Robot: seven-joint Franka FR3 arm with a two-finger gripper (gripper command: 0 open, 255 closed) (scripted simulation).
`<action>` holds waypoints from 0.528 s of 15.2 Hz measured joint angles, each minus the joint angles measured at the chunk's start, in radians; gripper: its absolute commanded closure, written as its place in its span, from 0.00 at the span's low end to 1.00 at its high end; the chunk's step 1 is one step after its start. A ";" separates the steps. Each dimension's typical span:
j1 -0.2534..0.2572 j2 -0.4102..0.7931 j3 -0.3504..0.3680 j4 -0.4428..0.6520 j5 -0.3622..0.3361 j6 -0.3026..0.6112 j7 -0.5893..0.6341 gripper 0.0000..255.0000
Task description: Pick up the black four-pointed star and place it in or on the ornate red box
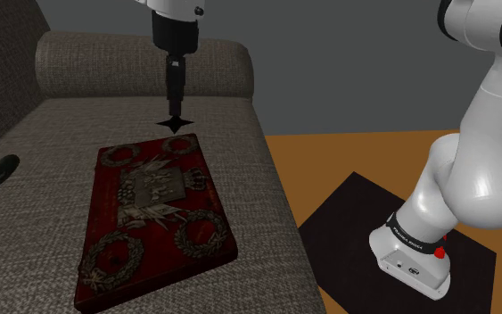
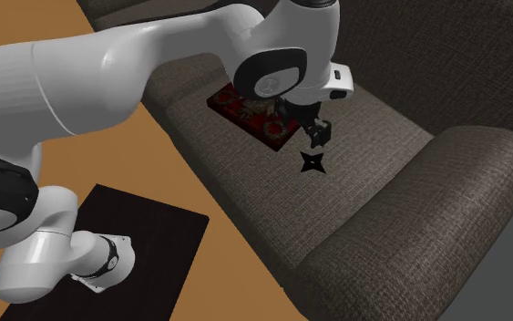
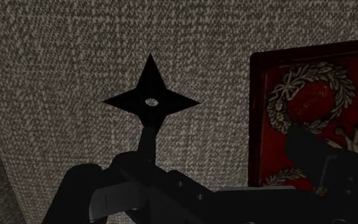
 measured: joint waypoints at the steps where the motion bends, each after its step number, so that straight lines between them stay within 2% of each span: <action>1: 0.000 0.002 0.000 -0.015 -0.001 0.016 -0.001 0.00; 4: 0.002 0.005 0.001 -0.050 -0.002 0.055 0.002 0.00; 8: 0.001 0.008 0.000 -0.054 -0.003 0.062 0.001 0.00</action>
